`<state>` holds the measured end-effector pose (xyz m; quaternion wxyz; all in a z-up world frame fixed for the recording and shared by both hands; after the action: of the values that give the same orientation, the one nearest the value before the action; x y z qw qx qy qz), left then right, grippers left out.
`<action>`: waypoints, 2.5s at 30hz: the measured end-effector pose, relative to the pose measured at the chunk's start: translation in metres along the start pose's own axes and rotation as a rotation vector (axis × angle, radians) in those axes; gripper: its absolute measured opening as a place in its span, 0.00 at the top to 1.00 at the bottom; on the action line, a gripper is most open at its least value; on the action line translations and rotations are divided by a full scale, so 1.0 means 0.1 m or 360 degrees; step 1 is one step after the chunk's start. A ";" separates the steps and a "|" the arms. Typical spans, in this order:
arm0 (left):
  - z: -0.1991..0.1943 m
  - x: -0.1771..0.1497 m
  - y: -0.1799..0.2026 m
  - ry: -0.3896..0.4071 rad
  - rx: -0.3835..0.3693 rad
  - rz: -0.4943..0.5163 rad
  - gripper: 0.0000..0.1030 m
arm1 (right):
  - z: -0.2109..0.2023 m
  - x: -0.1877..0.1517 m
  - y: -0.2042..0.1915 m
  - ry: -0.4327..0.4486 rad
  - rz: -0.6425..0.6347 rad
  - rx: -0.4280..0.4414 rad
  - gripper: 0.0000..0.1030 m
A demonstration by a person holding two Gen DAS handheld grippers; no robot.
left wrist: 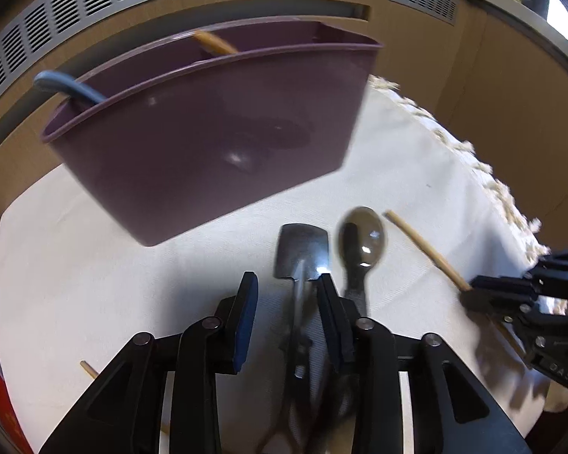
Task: Organize utensils
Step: 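Grasp the dark spatula with the left gripper while the right holds the chopstick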
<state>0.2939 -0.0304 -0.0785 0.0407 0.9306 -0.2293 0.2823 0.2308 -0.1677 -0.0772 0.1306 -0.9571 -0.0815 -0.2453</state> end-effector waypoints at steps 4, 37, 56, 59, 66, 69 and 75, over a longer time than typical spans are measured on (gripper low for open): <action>-0.02 -0.08 -0.17 -0.0018 0.0067 -0.0085 0.65 | -0.01 0.00 -0.03 0.0021 -0.0012 -0.0071 0.91; -0.28 -0.47 -0.34 -0.0010 -0.0271 -0.0425 0.65 | -0.25 0.36 0.06 0.0191 -0.0003 -0.0126 0.96; -0.41 -0.15 -0.24 0.0054 -0.0083 -0.0174 0.59 | -0.25 0.14 0.38 0.0157 0.0218 -0.0019 0.96; -0.20 -0.02 -0.24 -0.0039 -0.0013 -0.0129 0.59 | -0.24 0.13 0.32 0.0158 0.0187 -0.0020 0.96; 0.07 0.11 -0.23 -0.0192 0.0074 -0.0078 0.59 | -0.26 0.11 0.23 0.0167 0.0113 -0.0040 0.96; 0.10 0.13 -0.28 -0.0192 0.0057 -0.0110 0.59 | -0.27 0.12 0.24 0.0173 0.0108 -0.0050 0.96; 0.05 0.06 -0.34 -0.0138 0.0045 -0.0169 0.68 | -0.30 0.12 0.19 0.0193 0.0093 -0.0061 0.96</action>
<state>0.3168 -0.0035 -0.0778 0.0325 0.9533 -0.1772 0.2424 0.2324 -0.1933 -0.0502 0.1242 -0.9448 -0.0407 -0.3004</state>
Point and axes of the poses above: each gripper's, at about its wrist camera, not at the fingertips, and z roughly the way its jaws point, y to its right, x to its top, the point moved 2 cm from there along z, roughly the way its jaws point, and after that the axes turned 7 degrees about z, right-handed, at the moved point
